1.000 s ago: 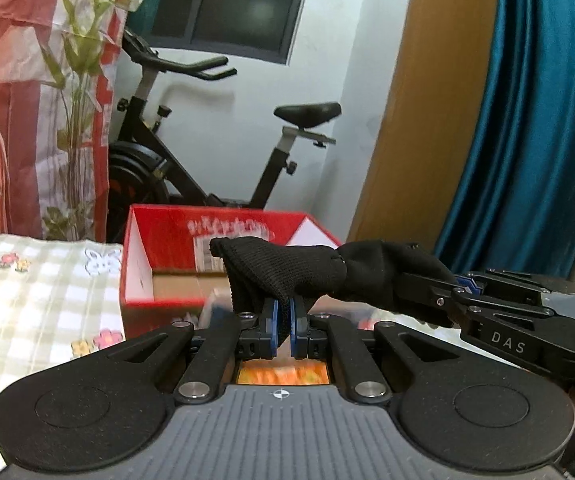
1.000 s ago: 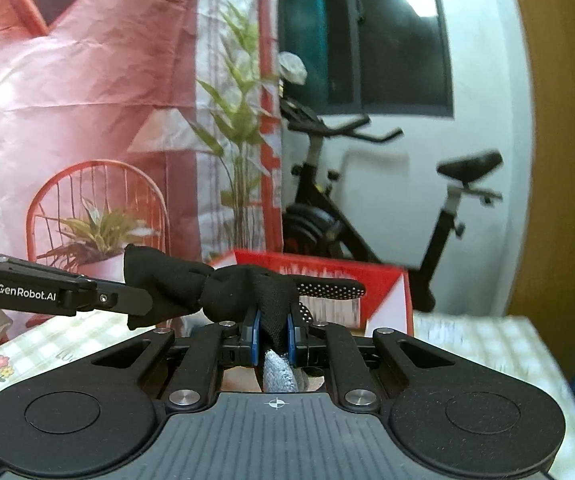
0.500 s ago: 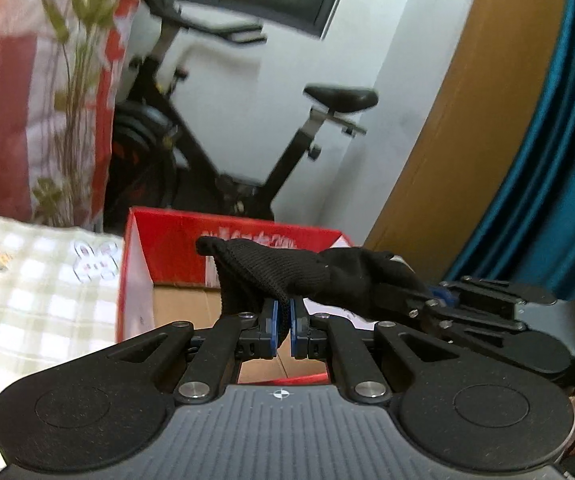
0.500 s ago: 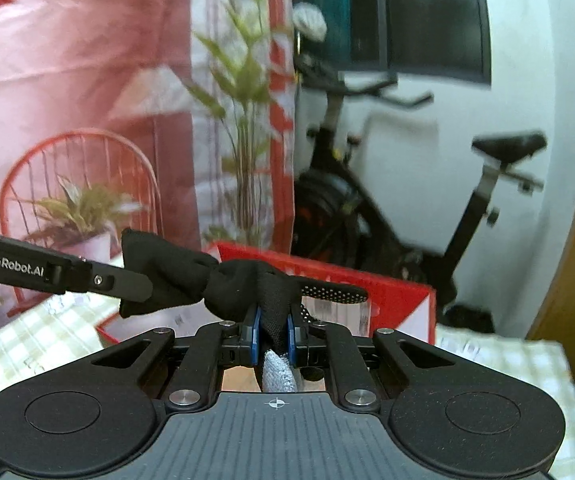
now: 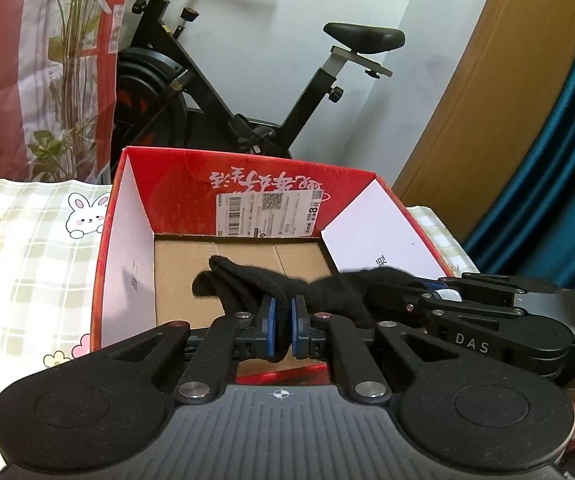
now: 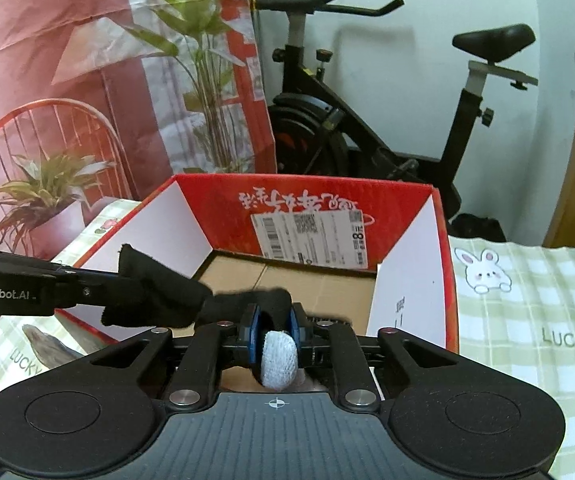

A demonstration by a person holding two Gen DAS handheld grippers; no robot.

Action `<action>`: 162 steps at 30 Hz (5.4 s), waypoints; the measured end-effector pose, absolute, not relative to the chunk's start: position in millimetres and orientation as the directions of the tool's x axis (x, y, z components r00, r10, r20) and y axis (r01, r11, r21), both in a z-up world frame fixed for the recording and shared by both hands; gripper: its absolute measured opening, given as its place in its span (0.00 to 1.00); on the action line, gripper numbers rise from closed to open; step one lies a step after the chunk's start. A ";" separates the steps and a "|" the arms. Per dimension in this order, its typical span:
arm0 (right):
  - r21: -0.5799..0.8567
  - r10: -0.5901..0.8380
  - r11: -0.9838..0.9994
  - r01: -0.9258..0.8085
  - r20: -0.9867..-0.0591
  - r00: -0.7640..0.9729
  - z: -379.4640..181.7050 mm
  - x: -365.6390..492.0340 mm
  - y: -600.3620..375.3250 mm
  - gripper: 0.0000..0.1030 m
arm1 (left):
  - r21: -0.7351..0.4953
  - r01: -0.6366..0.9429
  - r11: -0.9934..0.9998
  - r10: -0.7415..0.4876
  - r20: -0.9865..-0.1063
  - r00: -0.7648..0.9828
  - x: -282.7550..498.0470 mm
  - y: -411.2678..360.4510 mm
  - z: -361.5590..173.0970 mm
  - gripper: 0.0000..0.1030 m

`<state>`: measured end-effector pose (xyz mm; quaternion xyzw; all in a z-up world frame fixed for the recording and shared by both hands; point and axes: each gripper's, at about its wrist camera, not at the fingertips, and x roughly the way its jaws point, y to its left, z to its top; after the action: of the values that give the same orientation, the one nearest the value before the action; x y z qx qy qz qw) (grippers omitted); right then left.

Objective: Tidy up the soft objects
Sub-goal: 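Carry the black glove into the red box and open the left tool, then move the left tool back to the orange floral oven mitt, then close the left tool on the orange floral oven mitt and lift it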

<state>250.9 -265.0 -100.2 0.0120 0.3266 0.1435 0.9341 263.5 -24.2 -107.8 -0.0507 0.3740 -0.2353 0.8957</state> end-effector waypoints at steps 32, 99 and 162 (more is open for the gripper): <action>0.125 0.249 0.968 -0.217 -0.406 0.879 -101.7 82.4 -278.9 0.28 | -0.221 0.322 0.920 -0.388 -0.618 0.684 122.8 14.2 -115.9 0.34; 0.085 0.229 0.971 -0.223 -0.593 0.772 -167.5 71.9 -254.9 1.00 | -0.232 0.278 0.932 -0.358 -0.706 0.612 104.0 17.5 -166.5 0.55; 0.108 0.357 0.932 -0.346 -0.444 0.822 -145.5 57.1 -250.5 0.17 | -0.207 0.316 0.926 -0.375 -0.601 0.706 96.8 24.6 -164.3 0.11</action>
<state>57.1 -250.5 -145.5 0.0112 0.2350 0.1841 0.9544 96.8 24.6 -164.3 -0.0442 0.3348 -0.1872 0.9224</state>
